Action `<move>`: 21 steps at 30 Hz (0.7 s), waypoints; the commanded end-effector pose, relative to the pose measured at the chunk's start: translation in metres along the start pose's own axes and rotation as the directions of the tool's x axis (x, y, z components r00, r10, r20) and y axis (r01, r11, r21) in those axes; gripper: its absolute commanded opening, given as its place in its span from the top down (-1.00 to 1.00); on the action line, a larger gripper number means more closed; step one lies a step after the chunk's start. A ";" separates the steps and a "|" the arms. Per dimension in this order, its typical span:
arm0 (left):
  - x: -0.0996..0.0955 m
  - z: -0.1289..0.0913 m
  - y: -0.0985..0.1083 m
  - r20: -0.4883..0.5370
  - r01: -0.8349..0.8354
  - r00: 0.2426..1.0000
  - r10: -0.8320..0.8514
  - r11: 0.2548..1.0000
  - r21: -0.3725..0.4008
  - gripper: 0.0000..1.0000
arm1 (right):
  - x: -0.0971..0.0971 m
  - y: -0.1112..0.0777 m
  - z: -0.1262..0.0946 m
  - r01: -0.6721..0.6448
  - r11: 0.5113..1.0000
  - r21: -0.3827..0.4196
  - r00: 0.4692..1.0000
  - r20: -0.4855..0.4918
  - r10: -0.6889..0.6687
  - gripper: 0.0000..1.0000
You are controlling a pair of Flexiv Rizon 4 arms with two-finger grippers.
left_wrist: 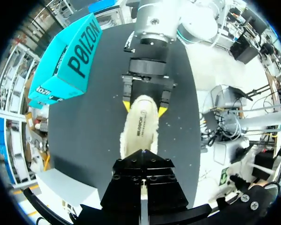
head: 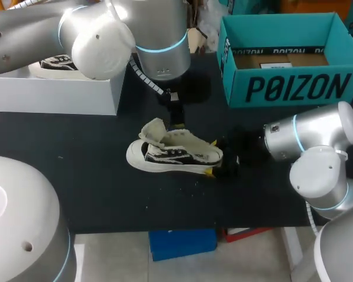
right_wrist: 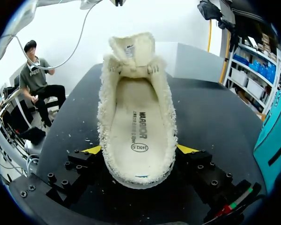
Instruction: Take the shoe out of the shoebox, open the shoe tongue, remove and reinsert the insole, then place the shoe into the shoebox
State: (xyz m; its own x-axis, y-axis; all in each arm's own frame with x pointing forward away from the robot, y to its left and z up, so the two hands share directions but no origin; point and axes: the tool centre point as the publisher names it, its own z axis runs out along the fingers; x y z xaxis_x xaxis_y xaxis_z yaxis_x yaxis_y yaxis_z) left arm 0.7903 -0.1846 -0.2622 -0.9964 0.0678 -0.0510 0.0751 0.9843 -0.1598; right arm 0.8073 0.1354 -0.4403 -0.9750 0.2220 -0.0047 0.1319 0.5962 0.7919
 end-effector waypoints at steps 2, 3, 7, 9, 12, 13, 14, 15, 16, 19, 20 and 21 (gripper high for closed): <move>-0.010 0.007 0.004 -0.060 -0.097 0.993 0.098 0.995 0.029 1.00 | -0.001 -0.002 0.000 -0.001 1.000 0.000 1.000 0.001 0.001 1.00; -0.010 0.007 0.004 -0.060 -0.097 0.993 0.098 0.995 0.029 1.00 | -0.001 -0.002 0.000 -0.001 1.000 0.000 1.000 0.001 0.001 1.00; -0.010 0.007 0.004 -0.060 -0.097 0.993 0.098 0.995 0.029 1.00 | -0.001 -0.002 0.000 -0.001 1.000 0.000 1.000 0.001 0.001 1.00; -0.010 0.007 0.004 -0.060 -0.097 0.993 0.098 0.995 0.029 1.00 | -0.001 -0.002 0.000 -0.001 1.000 0.000 1.000 0.001 0.001 1.00; -0.010 0.007 0.004 -0.060 -0.097 0.993 0.098 0.995 0.029 1.00 | -0.001 -0.002 0.000 -0.001 1.000 0.000 1.000 0.001 0.001 1.00; -0.010 0.007 0.004 -0.060 -0.097 0.993 0.098 0.995 0.029 1.00 | -0.001 -0.002 0.000 -0.001 1.000 0.000 1.000 0.001 0.001 1.00; -0.011 0.011 0.006 -0.092 -0.094 0.991 0.100 0.994 0.061 1.00 | -0.001 -0.002 0.000 -0.001 1.000 0.000 1.000 0.001 0.001 1.00; -0.012 0.013 0.008 -0.123 -0.101 0.986 0.114 0.989 0.107 1.00 | -0.001 -0.002 0.000 -0.001 1.000 0.000 1.000 0.001 0.001 1.00; -0.012 0.014 0.010 -0.145 -0.107 0.981 0.126 0.985 0.133 1.00 | -0.001 -0.002 0.000 -0.001 1.000 0.000 1.000 0.001 0.001 1.00; -0.014 0.019 0.012 -0.180 -0.109 0.975 0.127 0.988 0.104 1.00 | -0.001 -0.002 0.000 -0.001 1.000 0.000 1.000 0.001 0.001 1.00; -0.014 0.020 0.012 -0.202 -0.117 0.969 0.141 0.985 0.126 1.00 | -0.001 -0.002 0.000 -0.001 1.000 0.000 1.000 0.001 0.001 1.00; -0.015 0.020 0.011 -0.208 -0.120 0.968 0.143 0.986 0.119 1.00 | -0.001 -0.002 0.000 -0.001 1.000 0.000 1.000 0.001 0.001 1.00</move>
State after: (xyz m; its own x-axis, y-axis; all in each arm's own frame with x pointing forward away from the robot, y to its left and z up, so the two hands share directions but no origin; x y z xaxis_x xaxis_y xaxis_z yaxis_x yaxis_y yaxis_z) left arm 0.7968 -0.1762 -0.2773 -0.9703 0.2233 0.0925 0.1938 0.9474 -0.2548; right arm 0.8073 0.1354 -0.4402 -0.9750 0.2220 -0.0047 0.1319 0.5962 0.7919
